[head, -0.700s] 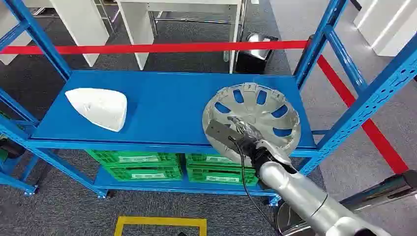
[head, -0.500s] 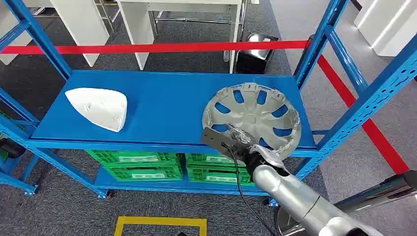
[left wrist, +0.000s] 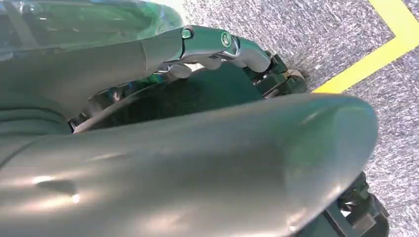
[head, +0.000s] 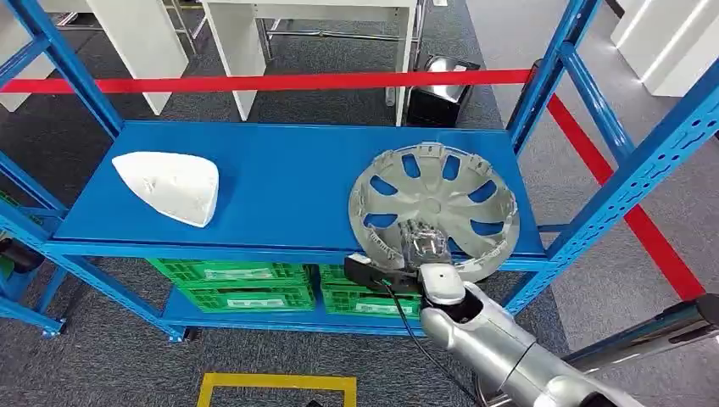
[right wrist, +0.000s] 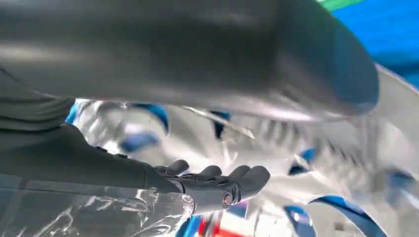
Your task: Take the parts from the cabinet and place them on the table.
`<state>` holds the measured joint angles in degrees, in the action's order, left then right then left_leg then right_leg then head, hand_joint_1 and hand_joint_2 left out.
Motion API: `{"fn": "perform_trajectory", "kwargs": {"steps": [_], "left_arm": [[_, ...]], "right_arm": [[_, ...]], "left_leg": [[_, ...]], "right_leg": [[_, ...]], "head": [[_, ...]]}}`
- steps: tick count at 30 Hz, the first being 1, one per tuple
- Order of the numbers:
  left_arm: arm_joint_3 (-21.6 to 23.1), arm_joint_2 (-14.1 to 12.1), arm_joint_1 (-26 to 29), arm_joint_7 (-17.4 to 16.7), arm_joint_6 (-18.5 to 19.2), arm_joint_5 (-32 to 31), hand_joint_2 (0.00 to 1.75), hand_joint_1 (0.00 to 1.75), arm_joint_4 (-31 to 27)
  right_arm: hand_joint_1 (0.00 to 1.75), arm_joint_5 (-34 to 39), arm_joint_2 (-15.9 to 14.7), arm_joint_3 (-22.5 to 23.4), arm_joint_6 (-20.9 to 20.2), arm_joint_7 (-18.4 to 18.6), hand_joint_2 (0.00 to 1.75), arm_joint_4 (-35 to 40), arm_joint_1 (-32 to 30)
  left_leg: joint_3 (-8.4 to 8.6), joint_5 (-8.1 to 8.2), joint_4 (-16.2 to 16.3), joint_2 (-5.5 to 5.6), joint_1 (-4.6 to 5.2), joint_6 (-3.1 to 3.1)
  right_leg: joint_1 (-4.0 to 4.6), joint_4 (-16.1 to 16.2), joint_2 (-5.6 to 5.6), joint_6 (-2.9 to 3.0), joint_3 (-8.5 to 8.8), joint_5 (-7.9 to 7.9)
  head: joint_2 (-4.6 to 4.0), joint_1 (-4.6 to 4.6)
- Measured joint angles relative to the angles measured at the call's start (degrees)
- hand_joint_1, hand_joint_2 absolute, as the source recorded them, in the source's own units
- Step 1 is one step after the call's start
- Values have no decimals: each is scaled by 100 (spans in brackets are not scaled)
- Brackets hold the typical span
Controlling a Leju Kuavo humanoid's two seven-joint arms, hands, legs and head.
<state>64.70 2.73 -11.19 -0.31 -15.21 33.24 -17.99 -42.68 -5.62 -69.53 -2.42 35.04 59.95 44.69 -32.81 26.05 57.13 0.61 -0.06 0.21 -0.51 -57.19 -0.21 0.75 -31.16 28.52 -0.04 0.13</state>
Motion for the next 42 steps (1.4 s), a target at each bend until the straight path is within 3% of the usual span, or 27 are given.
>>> {"fn": "perform_trajectory", "kwargs": {"steps": [3,7,20,21,42], "left_arm": [[0,0,2,24,4,7,0,0,0],[0,2,3,44,28,52,0,0,0],[0,24,-10,63,74,20,0,0,0],[0,28,-10,63,74,20,0,0,0],[0,39,-9,61,77,-26,0,0,0]], "right_arm": [[0,-758,11,-31,-298,15,0,-112,-75],[0,-1195,13,-20,-497,24,0,-173,-145],[0,-1483,92,59,-744,13,0,-334,-289],[0,-1483,94,72,-748,9,175,-339,-292],[0,-1072,109,319,-870,-4,175,-345,-326]], "left_leg": [[0,0,0,0,0,0],[0,0,0,-1,0,0],[9,0,-1,-1,0,1],[11,0,-1,-1,0,1],[34,-2,-2,-1,0,2]], "right_leg": [[0,0,0,0,0,0],[0,0,-2,0,-1,0],[0,0,-1,1,6,0],[0,0,-1,1,8,0],[-1,1,0,1,25,0]], "head": [[0,0],[0,2],[0,0],[0,2],[0,0]]}}
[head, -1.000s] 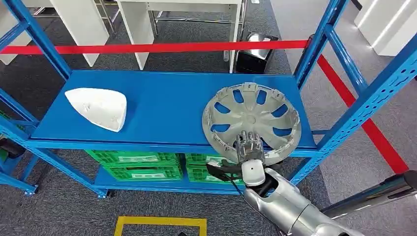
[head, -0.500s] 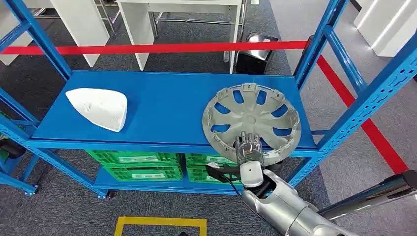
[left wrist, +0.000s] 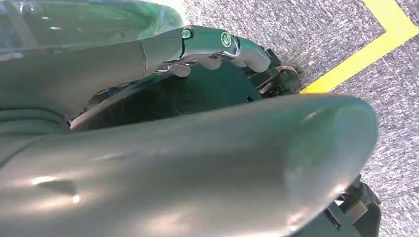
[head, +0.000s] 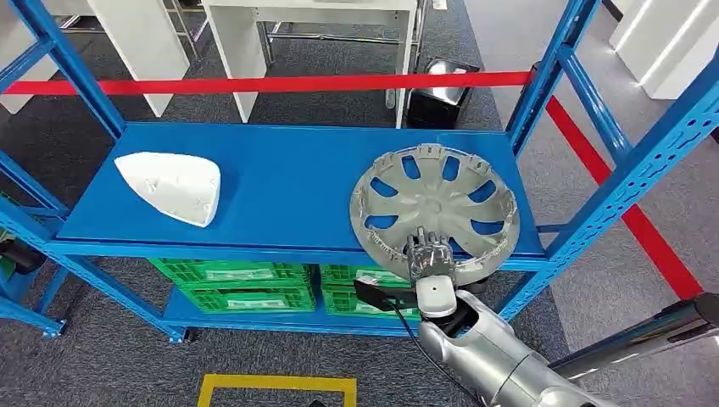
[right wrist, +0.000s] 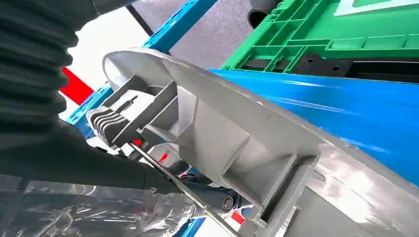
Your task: Take the parts from the cabinet and place them on the table.
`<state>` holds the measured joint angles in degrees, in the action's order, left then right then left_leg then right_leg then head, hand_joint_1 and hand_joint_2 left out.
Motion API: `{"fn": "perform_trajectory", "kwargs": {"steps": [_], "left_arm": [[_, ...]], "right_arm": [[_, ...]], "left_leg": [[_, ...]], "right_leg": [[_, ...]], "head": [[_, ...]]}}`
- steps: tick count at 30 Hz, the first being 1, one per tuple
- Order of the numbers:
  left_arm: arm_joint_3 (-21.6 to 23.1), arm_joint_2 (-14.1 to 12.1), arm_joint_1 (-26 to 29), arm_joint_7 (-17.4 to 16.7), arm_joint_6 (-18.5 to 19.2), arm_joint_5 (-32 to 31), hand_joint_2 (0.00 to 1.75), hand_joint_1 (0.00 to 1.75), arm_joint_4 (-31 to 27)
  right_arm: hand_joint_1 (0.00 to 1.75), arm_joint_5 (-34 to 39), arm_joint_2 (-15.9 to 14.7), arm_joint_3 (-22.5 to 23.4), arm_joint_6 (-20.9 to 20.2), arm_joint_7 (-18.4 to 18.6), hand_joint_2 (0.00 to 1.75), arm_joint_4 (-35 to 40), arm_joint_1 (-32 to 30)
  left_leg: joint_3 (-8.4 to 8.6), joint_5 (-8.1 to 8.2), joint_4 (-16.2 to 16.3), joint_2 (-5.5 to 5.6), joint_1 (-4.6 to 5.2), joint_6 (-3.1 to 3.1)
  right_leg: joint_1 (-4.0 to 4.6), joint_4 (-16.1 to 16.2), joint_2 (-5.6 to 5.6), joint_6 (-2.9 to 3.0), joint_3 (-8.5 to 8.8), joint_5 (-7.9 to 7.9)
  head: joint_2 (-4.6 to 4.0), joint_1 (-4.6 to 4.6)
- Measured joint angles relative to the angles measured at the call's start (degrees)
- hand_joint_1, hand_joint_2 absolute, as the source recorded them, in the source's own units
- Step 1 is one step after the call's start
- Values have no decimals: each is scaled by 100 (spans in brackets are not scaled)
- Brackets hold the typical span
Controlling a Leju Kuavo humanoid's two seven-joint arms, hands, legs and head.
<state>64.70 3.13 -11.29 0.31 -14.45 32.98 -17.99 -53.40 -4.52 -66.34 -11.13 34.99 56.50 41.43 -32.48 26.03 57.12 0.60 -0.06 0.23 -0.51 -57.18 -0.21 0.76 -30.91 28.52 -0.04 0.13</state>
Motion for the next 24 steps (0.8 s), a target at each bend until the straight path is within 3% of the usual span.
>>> {"fn": "perform_trajectory", "kwargs": {"steps": [12,13,14,15,24], "left_arm": [[0,4,0,24,9,0,0,0,0],[0,4,0,24,15,0,0,0,0],[0,4,0,24,22,0,0,0,0],[0,7,0,24,24,0,0,0,0],[0,4,0,42,24,-2,0,0,0]], "right_arm": [[0,15,0,24,-37,11,175,2,-5],[150,17,0,31,-39,11,175,2,-7],[175,20,0,35,-44,11,175,2,-8],[175,24,0,37,-55,13,0,2,-7],[175,122,-4,87,-4,24,0,15,24]], "left_leg": [[2,-1,0,0,0,1],[3,-1,0,0,0,1],[3,-1,0,0,0,1],[3,-1,0,0,0,2],[8,-1,0,0,0,2]], "right_leg": [[0,0,0,0,2,0],[0,0,0,0,2,0],[0,0,0,0,2,0],[0,0,0,0,2,0],[0,1,-2,0,7,0]], "head": [[0,0],[0,2],[0,0],[0,0],[0,2]]}}
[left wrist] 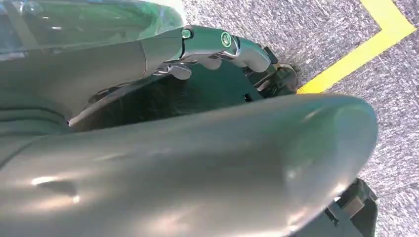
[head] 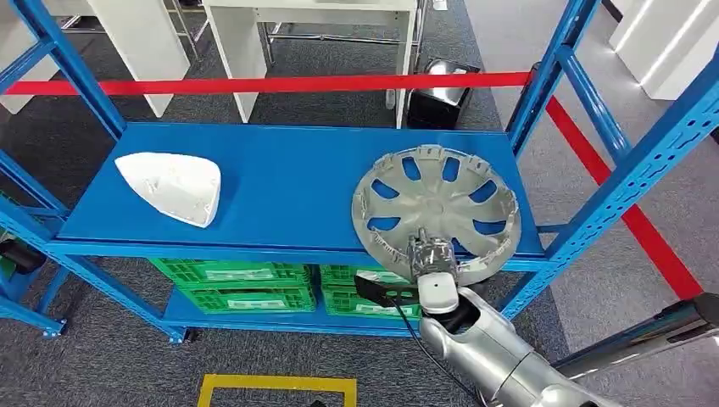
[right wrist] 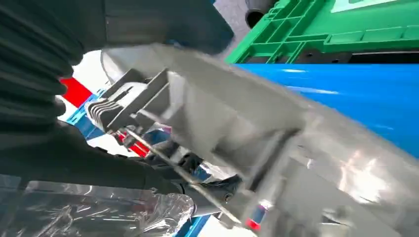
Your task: Take the parts from the cabinet and place them on the table.
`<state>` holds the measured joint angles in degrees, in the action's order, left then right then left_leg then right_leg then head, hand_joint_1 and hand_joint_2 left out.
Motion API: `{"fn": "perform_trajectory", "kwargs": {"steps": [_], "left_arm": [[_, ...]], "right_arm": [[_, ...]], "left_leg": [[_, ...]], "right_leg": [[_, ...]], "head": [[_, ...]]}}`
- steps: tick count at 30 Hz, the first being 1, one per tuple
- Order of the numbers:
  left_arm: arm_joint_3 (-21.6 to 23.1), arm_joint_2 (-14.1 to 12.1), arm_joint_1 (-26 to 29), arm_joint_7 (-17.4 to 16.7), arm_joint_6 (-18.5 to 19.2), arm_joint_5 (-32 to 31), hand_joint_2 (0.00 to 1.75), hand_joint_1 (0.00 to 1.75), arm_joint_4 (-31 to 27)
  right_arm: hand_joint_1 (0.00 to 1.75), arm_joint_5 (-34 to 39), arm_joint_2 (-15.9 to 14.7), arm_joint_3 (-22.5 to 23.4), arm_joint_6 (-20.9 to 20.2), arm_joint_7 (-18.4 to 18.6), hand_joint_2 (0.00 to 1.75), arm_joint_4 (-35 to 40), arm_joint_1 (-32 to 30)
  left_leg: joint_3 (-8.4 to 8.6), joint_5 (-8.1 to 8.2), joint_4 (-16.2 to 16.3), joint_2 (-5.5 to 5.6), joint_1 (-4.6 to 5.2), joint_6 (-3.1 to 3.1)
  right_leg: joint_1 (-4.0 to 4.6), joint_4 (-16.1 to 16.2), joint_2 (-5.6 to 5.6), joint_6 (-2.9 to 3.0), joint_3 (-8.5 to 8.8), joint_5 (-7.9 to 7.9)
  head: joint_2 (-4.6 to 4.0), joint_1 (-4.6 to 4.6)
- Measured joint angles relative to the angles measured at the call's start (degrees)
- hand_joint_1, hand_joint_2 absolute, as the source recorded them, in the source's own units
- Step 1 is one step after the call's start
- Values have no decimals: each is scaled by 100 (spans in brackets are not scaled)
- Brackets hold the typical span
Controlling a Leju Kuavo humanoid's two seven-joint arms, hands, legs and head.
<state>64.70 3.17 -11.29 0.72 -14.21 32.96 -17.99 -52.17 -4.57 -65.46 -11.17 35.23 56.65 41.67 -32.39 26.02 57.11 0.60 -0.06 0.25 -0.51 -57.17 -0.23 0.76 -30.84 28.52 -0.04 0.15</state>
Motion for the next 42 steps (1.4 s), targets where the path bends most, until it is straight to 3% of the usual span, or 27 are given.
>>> {"fn": "perform_trajectory", "kwargs": {"steps": [29,38,42], "left_arm": [[-28,0,-2,33,0,2,0,0,9],[-31,0,2,44,-4,4,0,0,15],[-35,0,11,68,-4,9,0,0,17]], "right_arm": [[175,173,-74,28,203,15,0,4,32],[175,354,-164,243,546,17,0,140,17],[175,642,-240,391,1046,17,0,319,23]], "left_leg": [[21,-1,-1,0,-1,0],[21,-1,0,1,0,0],[20,-1,0,1,0,0]], "right_leg": [[1,2,2,0,24,0],[1,3,3,-1,26,-1],[0,3,2,0,26,-2]], "head": [[0,-2],[0,-2],[0,0]]}}
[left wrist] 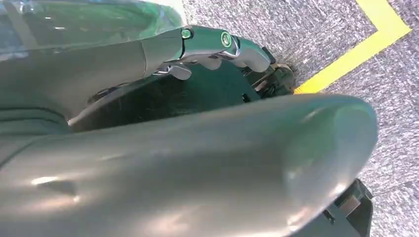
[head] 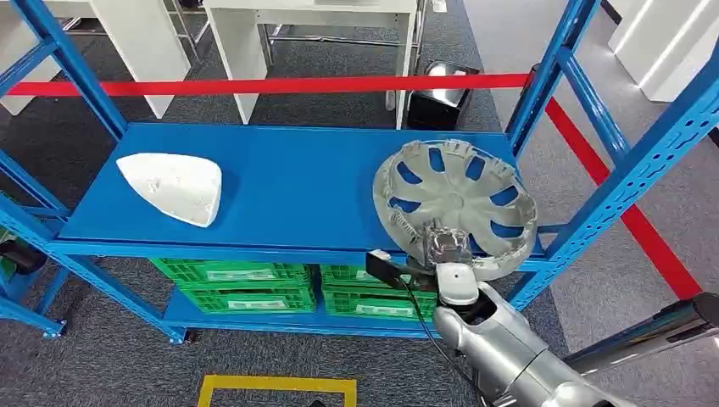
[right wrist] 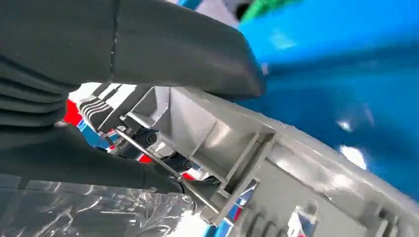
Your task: Take the parts from the cabinet and place them on the table.
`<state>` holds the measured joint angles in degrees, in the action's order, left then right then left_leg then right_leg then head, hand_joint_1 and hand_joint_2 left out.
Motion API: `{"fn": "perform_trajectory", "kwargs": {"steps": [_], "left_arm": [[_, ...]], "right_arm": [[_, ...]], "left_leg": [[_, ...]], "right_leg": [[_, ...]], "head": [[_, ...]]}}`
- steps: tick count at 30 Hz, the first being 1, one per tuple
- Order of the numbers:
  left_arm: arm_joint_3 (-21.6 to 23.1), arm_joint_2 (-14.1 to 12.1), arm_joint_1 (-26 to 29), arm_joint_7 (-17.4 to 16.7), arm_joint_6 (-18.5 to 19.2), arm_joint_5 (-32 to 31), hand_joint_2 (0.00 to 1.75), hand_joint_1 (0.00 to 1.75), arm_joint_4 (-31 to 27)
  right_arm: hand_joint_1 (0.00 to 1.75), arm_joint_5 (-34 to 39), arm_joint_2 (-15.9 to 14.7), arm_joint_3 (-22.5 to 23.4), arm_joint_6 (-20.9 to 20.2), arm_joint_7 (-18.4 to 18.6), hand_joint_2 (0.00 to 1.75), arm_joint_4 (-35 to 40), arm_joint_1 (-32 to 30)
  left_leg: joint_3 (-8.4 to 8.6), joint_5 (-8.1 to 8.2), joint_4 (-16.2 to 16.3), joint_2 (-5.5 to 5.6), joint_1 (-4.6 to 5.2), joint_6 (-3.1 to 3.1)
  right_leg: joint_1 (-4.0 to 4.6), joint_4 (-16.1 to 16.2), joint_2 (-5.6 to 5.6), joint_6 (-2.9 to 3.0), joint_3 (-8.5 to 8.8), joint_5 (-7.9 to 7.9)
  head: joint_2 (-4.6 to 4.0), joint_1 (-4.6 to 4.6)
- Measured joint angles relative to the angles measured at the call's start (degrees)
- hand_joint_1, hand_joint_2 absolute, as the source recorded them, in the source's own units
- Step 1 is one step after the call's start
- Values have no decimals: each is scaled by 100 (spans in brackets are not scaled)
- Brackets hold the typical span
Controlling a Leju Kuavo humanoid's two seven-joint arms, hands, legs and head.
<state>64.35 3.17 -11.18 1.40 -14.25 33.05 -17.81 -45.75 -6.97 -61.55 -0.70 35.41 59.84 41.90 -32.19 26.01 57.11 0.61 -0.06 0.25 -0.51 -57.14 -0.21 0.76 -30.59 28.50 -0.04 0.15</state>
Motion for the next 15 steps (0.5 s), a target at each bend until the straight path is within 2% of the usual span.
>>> {"fn": "perform_trajectory", "kwargs": {"steps": [6,15], "left_arm": [[-9,-2,10,11,0,0,0,0,7],[-103,-2,21,72,0,2,0,0,17]], "right_arm": [[175,1339,-263,282,665,0,0,484,329],[175,2493,-689,536,1511,-15,0,1056,567]], "left_leg": [[2,0,0,-4,0,0],[1,0,0,-35,-1,1]], "right_leg": [[0,1,-7,1,-1,-1],[2,1,-35,13,-11,-19]], "head": [[0,-2],[0,-2]]}}
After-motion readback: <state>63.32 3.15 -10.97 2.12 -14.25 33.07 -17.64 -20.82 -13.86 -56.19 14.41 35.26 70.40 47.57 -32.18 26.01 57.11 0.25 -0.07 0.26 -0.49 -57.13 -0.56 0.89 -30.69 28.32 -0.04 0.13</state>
